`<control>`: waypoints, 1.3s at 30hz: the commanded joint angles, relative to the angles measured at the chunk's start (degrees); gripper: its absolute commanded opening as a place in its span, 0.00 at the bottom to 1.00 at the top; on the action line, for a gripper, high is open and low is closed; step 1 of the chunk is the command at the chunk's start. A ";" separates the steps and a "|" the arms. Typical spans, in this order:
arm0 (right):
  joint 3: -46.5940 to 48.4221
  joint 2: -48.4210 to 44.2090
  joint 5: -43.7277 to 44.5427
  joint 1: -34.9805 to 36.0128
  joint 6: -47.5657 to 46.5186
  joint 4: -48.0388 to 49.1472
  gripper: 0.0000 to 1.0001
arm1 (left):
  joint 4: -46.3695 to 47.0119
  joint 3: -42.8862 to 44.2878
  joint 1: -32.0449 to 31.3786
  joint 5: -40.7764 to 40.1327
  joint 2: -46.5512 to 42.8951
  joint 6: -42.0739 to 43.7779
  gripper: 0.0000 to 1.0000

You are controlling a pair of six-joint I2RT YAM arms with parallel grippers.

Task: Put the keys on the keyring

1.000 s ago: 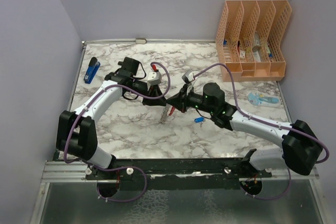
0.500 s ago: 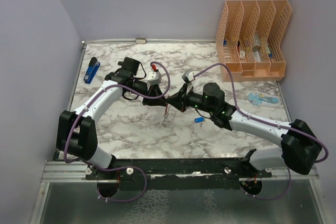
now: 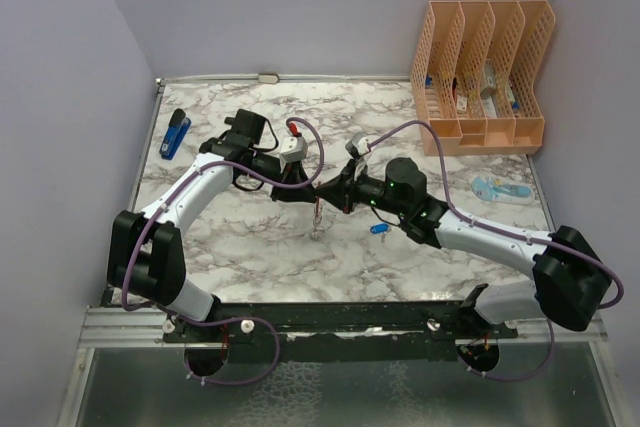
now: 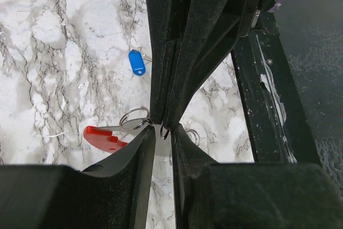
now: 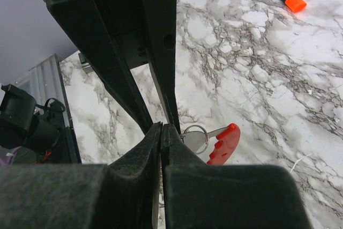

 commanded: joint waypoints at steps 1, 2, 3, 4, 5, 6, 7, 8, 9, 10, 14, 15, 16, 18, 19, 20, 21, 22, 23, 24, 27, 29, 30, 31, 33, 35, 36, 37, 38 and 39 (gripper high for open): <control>1.19 1.21 -1.60 1.18 0.39 3.34 0.01 | 0.33 2.05 -0.81 4.20 -0.20 0.11 0.21; 0.97 1.23 -1.60 1.26 0.48 3.71 0.01 | 0.35 2.11 -0.78 4.28 -0.21 0.13 0.21; 0.77 1.19 -1.60 1.27 0.51 4.01 0.01 | 0.38 2.19 -0.77 4.32 -0.17 0.04 0.21; 0.57 1.19 -1.67 1.31 0.56 4.37 0.01 | 0.33 2.28 -0.77 4.34 -0.21 0.05 0.21; 0.38 1.16 -1.83 1.42 0.61 4.65 0.01 | 0.37 2.37 -0.77 4.37 -0.14 -0.02 0.20; 0.17 1.18 -2.00 1.44 0.61 4.95 0.01 | 0.38 2.40 -0.88 4.42 0.02 0.05 0.20; 0.13 1.25 -2.27 1.52 0.60 5.07 0.01 | 0.33 2.51 -0.88 4.55 0.07 -0.05 0.20; 0.16 1.39 -2.56 1.61 0.55 5.22 0.01 | 0.31 2.55 -0.86 4.68 0.13 -0.08 0.20; 0.18 1.56 -2.79 1.69 0.47 5.41 0.01 | 0.28 2.56 -0.98 4.86 0.21 -0.15 0.20; 0.19 1.65 -3.09 1.78 0.37 5.42 0.01 | 0.22 2.60 -1.04 4.92 0.35 -0.08 0.19; 0.19 2.30 -4.39 2.19 -0.02 6.10 0.01 | -0.13 2.75 -1.21 4.99 0.66 -0.10 0.19; 0.17 2.44 -4.68 2.30 -0.17 6.25 0.01 | -0.25 2.81 -1.21 4.98 0.60 -0.06 0.18; 0.18 2.50 -4.94 2.42 -0.24 6.39 0.01 | -0.28 2.75 -1.21 4.99 0.60 0.00 0.16; 0.03 2.59 -5.32 2.63 -0.50 6.63 0.01 | -0.40 2.78 -1.27 4.99 0.69 0.03 0.12; -0.05 2.59 -5.52 2.67 -0.53 6.80 0.01 | -0.41 2.81 -1.30 4.94 0.79 0.06 0.09; -0.14 2.58 -5.84 2.80 -0.61 6.93 0.01 | -0.48 2.78 -1.30 4.95 0.88 0.06 0.07; -0.16 2.67 -6.04 2.85 -0.73 6.96 0.01 | -0.54 2.82 -1.30 4.99 1.05 0.06 0.05; -0.11 2.68 -6.20 2.85 -0.83 6.89 0.01 | -0.65 2.90 -1.30 5.02 1.14 0.04 0.03; -0.03 2.76 -6.32 2.93 -0.87 6.80 0.01 | -0.72 2.86 -1.30 4.98 1.30 0.02 0.00; 0.07 2.77 -6.42 2.94 -0.93 6.64 0.01 | -0.82 2.93 -1.30 4.94 1.52 0.06 0.00; 0.22 2.84 -6.69 3.03 -0.98 6.51 0.01 | -1.60 3.25 -1.37 5.07 1.92 -0.01 0.00; 0.32 2.89 -6.46 3.03 -0.87 6.35 0.02 | -2.74 3.55 -1.30 5.41 2.08 1.08 0.00; 0.44 2.81 -6.32 2.98 -0.76 6.15 0.04 | -3.40 3.64 -1.31 5.47 2.07 1.55 0.00; 0.40 2.72 -6.08 3.02 -0.70 5.95 0.09 | -3.51 3.68 -1.30 5.40 2.03 1.63 0.00; 0.39 2.21 -5.99 3.03 -0.71 5.64 0.12 | -3.21 3.54 -1.30 4.66 1.96 1.60 0.00; 0.46 1.59 -5.76 3.03 -0.81 5.05 0.16 | -2.75 3.19 -1.32 4.11 1.77 1.30 0.00; 0.64 1.40 -5.36 3.03 -0.93 4.53 0.19 | -2.40 3.03 -1.33 4.02 1.70 1.09 0.00; 0.80 0.96 -4.74 3.03 -0.99 3.89 0.23 | -1.97 2.81 -1.30 3.91 1.64 0.75 0.00; 0.86 0.50 -4.09 3.03 -1.05 3.39 0.25 | -1.65 2.62 -1.31 3.84 1.51 0.61 0.00; 0.95 0.03 -3.47 3.01 -1.07 2.98 0.26 | -1.44 2.46 -1.32 3.72 1.46 0.42 0.00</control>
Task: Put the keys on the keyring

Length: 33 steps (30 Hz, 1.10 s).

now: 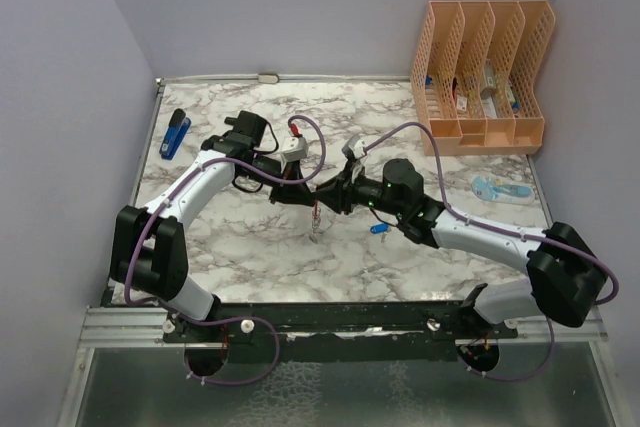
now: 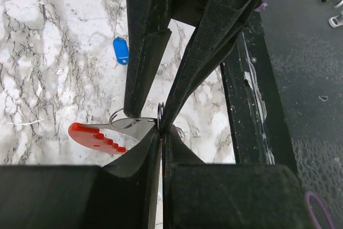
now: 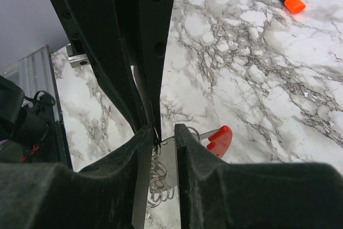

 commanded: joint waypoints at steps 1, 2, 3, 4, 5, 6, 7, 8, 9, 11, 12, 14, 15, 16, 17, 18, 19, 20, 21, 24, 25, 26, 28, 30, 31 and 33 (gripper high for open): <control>1.24 -2.40 -1.68 2.70 1.06 0.40 0.26 | 4.51 1.16 -1.46 3.54 -0.32 0.52 0.00; 1.25 -2.92 -0.95 2.70 1.20 -0.07 0.28 | 4.76 0.99 -1.45 3.32 -0.35 0.37 0.00; 1.28 -3.49 0.12 2.69 1.39 -0.46 0.29 | 4.85 0.81 -1.45 3.17 -0.43 0.31 0.00; 1.36 -3.97 1.17 2.70 2.04 -0.98 0.31 | 4.94 0.68 -1.45 2.99 -0.44 0.34 0.00; 1.57 -4.54 2.52 2.70 2.43 -1.84 0.34 | 4.98 0.59 -1.45 2.81 -0.49 0.42 0.00; 1.73 -5.25 3.73 2.70 2.59 -2.78 0.36 | 5.06 0.46 -1.45 2.44 -0.59 0.45 0.00; 1.77 -6.04 5.29 2.70 2.98 -3.66 0.37 | 5.00 0.31 -1.45 2.15 -0.64 0.57 0.00; 1.71 -6.97 6.66 2.70 3.18 -4.29 0.38 | 4.95 0.19 -1.45 1.83 -0.74 0.77 0.00; 1.43 -8.09 7.85 2.70 3.35 -4.73 0.39 | 4.91 -0.02 -1.47 1.66 -0.83 0.95 0.00; 1.05 -10.36 10.12 2.69 3.20 -5.59 0.44 | 4.97 -0.51 -1.45 1.33 -1.03 1.34 0.00; 1.03 -11.36 11.17 2.70 3.02 -6.49 0.44 | 5.02 -0.73 -1.45 1.23 -1.01 1.41 0.00; 1.32 -13.30 13.13 2.70 2.76 -8.65 0.45 | 5.15 -1.00 -1.46 0.94 -0.97 1.42 0.00; 1.39 -14.23 13.88 2.70 2.68 -9.55 0.45 | 5.14 -1.08 -1.47 0.94 -0.91 1.50 0.00; 1.41 -15.07 14.40 2.70 2.48 -10.23 0.45 | 5.15 -1.16 -1.46 0.94 -0.89 1.54 0.00; 1.46 -15.77 14.87 2.70 2.03 -11.05 0.45 | 5.16 -1.17 -1.45 0.84 -0.87 1.58 0.00; 1.60 -16.52 15.66 2.70 1.81 -12.16 0.45 | 5.16 -1.12 -1.51 0.73 -0.88 1.63 0.00; 1.73 -17.13 16.85 2.70 1.49 -13.84 0.45 | 5.04 -0.98 -1.46 0.30 -0.91 1.74 0.00; 1.92 -17.65 18.77 2.70 1.58 -15.78 0.45 | 4.84 -0.89 -1.51 -0.21 -1.03 1.95 0.00; 1.93 -18.20 20.96 2.70 1.72 -17.75 0.45 | 4.63 -0.73 -1.46 -1.15 -1.28 2.36 0.00; 0.69 -20.12 26.42 2.66 2.86 -22.47 0.43 | 5.01 -1.22 -1.45 -4.36 -2.81 3.75 0.00; -0.03 -20.70 27.80 2.69 3.72 -23.80 0.42 | 5.57 -1.66 -1.45 -5.48 -3.50 4.18 0.00; -0.82 -21.35 28.98 2.70 4.29 -25.06 0.42 | 6.40 -2.35 -1.48 -6.75 -4.44 4.72 0.00; -2.39 -22.21 31.25 2.68 5.98 -27.67 0.40 | 7.87 -3.44 -1.45 -9.51 -6.04 6.55 0.00; -4.05 -22.76 32.45 2.70 7.69 -29.70 0.39 | 8.44 -3.65 -1.45 -11.79 -6.66 8.44 0.00; -5.25 -22.96 32.55 2.69 8.50 -30.27 0.39 | 8.46 -3.74 -1.45 -12.16 -7.01 9.73 0.00; -6.96 -23.12 32.86 2.69 10.45 -31.37 0.38 | 8.99 -4.78 -1.45 -12.44 -8.28 13.71 0.00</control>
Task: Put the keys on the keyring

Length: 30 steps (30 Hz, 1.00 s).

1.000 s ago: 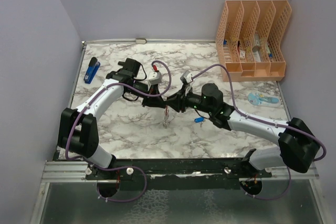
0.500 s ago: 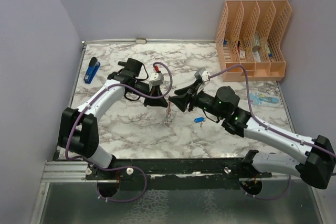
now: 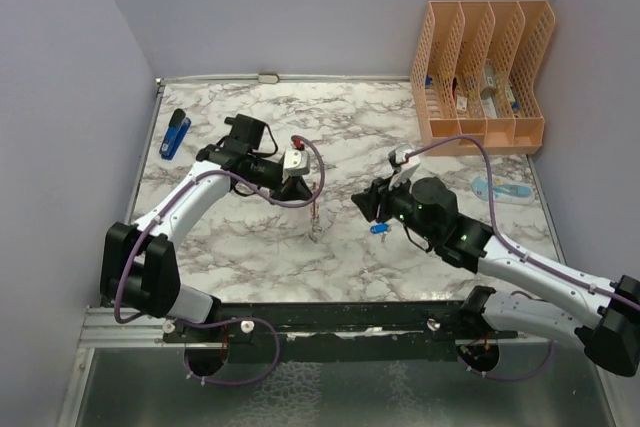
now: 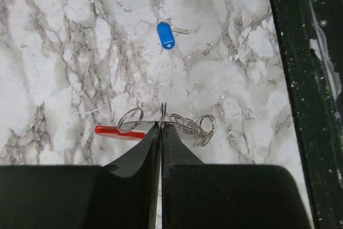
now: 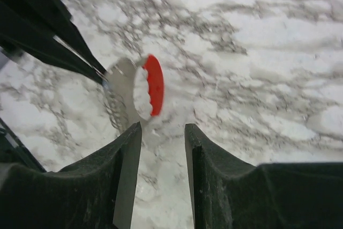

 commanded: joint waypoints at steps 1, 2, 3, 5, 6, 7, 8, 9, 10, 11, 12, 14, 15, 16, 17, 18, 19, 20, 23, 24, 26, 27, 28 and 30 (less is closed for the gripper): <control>-4.25 -0.86 5.22 0.14 5.64 -6.85 0.37 | 3.26 -1.75 -0.16 -3.19 -4.07 10.26 0.00; -4.83 -0.70 5.61 0.13 6.71 -7.56 0.37 | 2.34 -1.34 -0.21 -3.37 -4.13 13.91 0.00; -5.25 -0.57 6.26 0.11 7.74 -8.49 0.37 | -0.10 -0.11 -0.30 -3.81 -3.20 16.89 0.00; -5.76 0.18 7.71 0.10 10.11 -10.66 0.36 | -2.89 0.93 -0.24 -4.46 -2.03 20.82 0.00; -6.03 0.67 8.49 0.11 11.35 -11.44 0.35 | -4.10 1.15 -0.25 -4.87 -1.79 23.95 0.00; -6.40 1.14 9.23 0.06 12.66 -12.10 0.35 | -5.97 1.28 -0.25 -5.20 -1.67 27.14 0.00; -6.63 1.77 9.98 0.01 13.84 -12.85 0.35 | -6.50 1.26 -0.25 -5.94 -1.66 29.28 0.00; -6.62 2.64 10.75 0.05 15.28 -14.00 0.36 | -6.42 1.18 -0.25 -6.72 -1.68 30.85 0.00; -6.13 3.57 11.78 0.05 16.55 -15.62 0.36 | -6.51 1.36 -0.25 -7.53 -1.69 32.38 0.00; -5.41 4.88 12.88 0.06 18.00 -17.68 0.36 | -6.08 1.49 -0.25 -8.44 -1.70 33.41 0.00; -4.50 6.26 13.97 0.01 19.29 -20.18 0.36 | -5.23 1.35 -0.25 -9.29 -1.86 34.17 0.00; -2.64 8.99 15.07 -0.03 21.03 -24.17 0.36 | -1.24 0.52 -0.27 -10.38 -2.80 33.99 0.00; -1.86 10.07 15.15 -0.10 21.57 -25.67 0.36 | 0.08 0.49 -0.26 -10.52 -2.88 33.44 0.00; -1.31 11.17 15.07 -0.18 22.06 -26.79 0.36 | 1.03 1.12 -0.30 -10.45 -2.51 31.99 0.00; -0.81 11.93 15.03 -0.32 22.64 -27.74 0.36 | 1.96 1.57 -0.26 -10.35 -1.82 30.30 0.00; -0.50 12.51 15.23 -0.34 23.08 -28.51 0.36 | 3.36 1.30 -0.26 -10.33 -1.50 29.32 0.00; -0.39 12.84 15.44 -0.44 23.33 -28.90 0.36 | 5.31 0.61 -0.25 -10.54 -1.66 28.75 0.00; -0.37 12.83 15.61 -0.70 23.30 -29.18 0.36 | 7.25 -0.10 -0.25 -10.99 -1.60 27.91 0.00; -0.14 12.78 16.19 -1.91 22.72 -30.01 0.35 | 14.49 -2.21 -0.26 -14.44 -0.79 24.96 0.00; 0.05 12.89 16.65 -2.23 22.48 -30.65 0.35 | 16.15 -2.65 -0.25 -15.60 -0.50 24.26 0.00; 0.40 13.07 17.47 -2.88 21.62 -31.37 0.34 | 16.54 -2.45 -0.27 -16.03 -0.17 24.22 0.00; 0.47 13.22 17.52 -3.11 20.69 -31.19 0.33 | 15.93 -2.10 -0.28 -15.40 -0.08 24.31 0.00; 0.48 13.47 17.35 -3.37 19.67 -30.78 0.33 | 14.77 -1.61 -0.26 -14.58 -0.07 24.78 0.00; 0.61 14.76 17.18 -3.75 17.39 -30.05 0.31 | 12.32 -0.70 -0.25 -12.56 0.04 26.20 0.00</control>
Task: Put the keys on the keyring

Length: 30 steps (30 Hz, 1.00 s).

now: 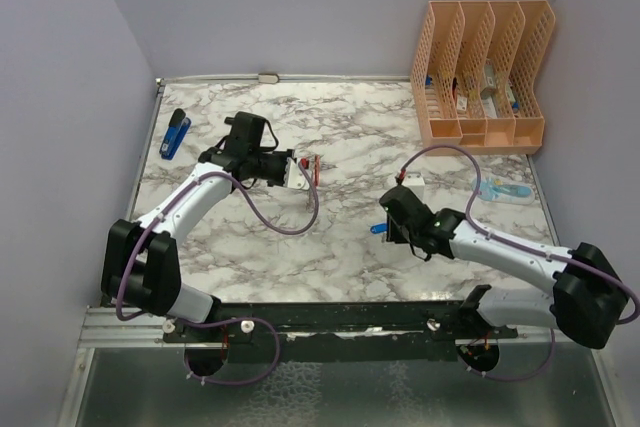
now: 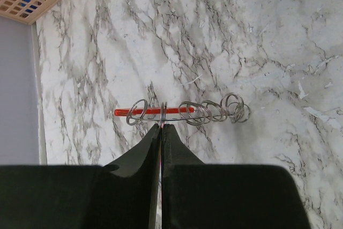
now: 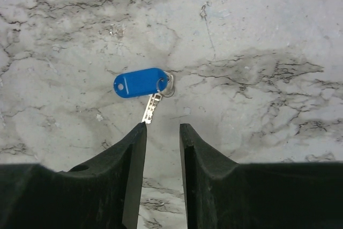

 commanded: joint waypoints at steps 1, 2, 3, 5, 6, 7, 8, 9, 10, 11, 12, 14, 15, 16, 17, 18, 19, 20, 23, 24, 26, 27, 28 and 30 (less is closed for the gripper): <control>2.16 2.72 2.43 -1.07 -4.56 -0.39 0.30 | -0.75 1.85 -0.26 2.61 0.21 1.54 0.00; 2.50 3.71 2.42 -1.16 -5.60 -0.16 0.29 | -1.53 2.16 -0.25 3.02 0.13 2.24 0.00; 3.05 4.70 2.61 -1.31 -6.46 -0.20 0.29 | -2.17 2.44 -0.25 3.31 0.13 3.05 0.00; 4.10 6.65 2.85 -1.46 -7.92 -0.65 0.27 | -3.30 2.76 -0.25 3.55 0.07 4.54 0.00; 4.46 7.38 2.98 -1.51 -8.49 -0.78 0.27 | -4.00 2.93 -0.26 3.64 0.08 5.34 0.00; 4.80 7.93 3.07 -1.58 -9.09 -0.75 0.26 | -4.72 3.07 -0.25 3.73 0.11 6.40 0.00; 4.83 8.26 3.04 -1.67 -9.69 -0.49 0.26 | -5.83 3.24 -0.25 3.83 0.06 7.65 0.00; 4.75 8.60 2.96 -1.83 -10.57 0.23 0.26 | -6.91 3.42 -0.25 3.96 0.15 8.48 0.00; 4.56 8.88 2.87 -2.01 -11.15 0.76 0.26 | -7.52 3.53 -0.25 4.13 0.16 9.02 0.00; 4.48 9.16 2.75 -2.18 -11.54 1.10 0.26 | -7.92 3.59 -0.31 4.23 0.14 9.12 0.00; 4.40 9.45 2.57 -2.46 -11.84 1.37 0.26 | -8.26 3.72 -0.30 4.35 0.04 9.02 0.00; 4.18 10.02 2.08 -2.67 -12.67 2.41 0.26 | -8.59 3.91 -0.30 4.60 -0.07 8.64 0.00; 4.13 10.19 1.73 -2.76 -13.08 2.99 0.26 | -8.86 4.04 -0.26 4.75 -0.10 8.49 0.00; 4.00 10.52 1.33 -2.85 -13.41 3.41 0.26 | -9.16 4.24 -0.26 4.91 -0.07 8.49 0.00; 4.16 10.85 0.94 -3.00 -13.74 3.74 0.26 | -9.52 4.46 -0.30 4.98 -0.04 8.57 0.00; 4.35 11.26 0.85 -3.10 -13.95 3.78 0.26 | -9.79 4.66 -0.26 5.06 -0.05 8.56 0.00; 4.63 11.81 0.93 -3.14 -14.16 3.80 0.26 | -10.05 4.86 -0.25 5.07 0.01 8.58 0.00; 4.87 12.19 1.05 -3.13 -14.43 3.83 0.27 | -10.30 5.02 -0.25 5.12 -0.01 8.58 0.00; 5.42 13.28 0.86 -3.25 -15.27 4.32 0.27 | -10.52 5.34 -0.26 5.16 -0.03 8.46 0.00; 5.60 13.58 0.76 -3.29 -15.53 4.37 0.27 | -10.61 5.37 -0.25 5.16 -0.03 8.41 0.00; 5.99 14.25 0.75 -3.37 -15.89 4.58 0.27 | -10.58 5.39 -0.25 5.31 0.06 8.21 0.00; 6.11 14.48 0.70 -3.39 -16.03 4.67 0.27 | -10.66 5.43 -0.25 5.38 0.03 8.18 0.00; 6.33 14.72 0.60 -3.39 -16.19 4.76 0.26 | -10.71 5.51 -0.25 5.44 0.04 8.14 0.00; 6.45 15.03 0.51 -3.51 -16.52 4.92 0.23 | -10.70 5.52 -0.30 5.51 0.11 8.05 0.00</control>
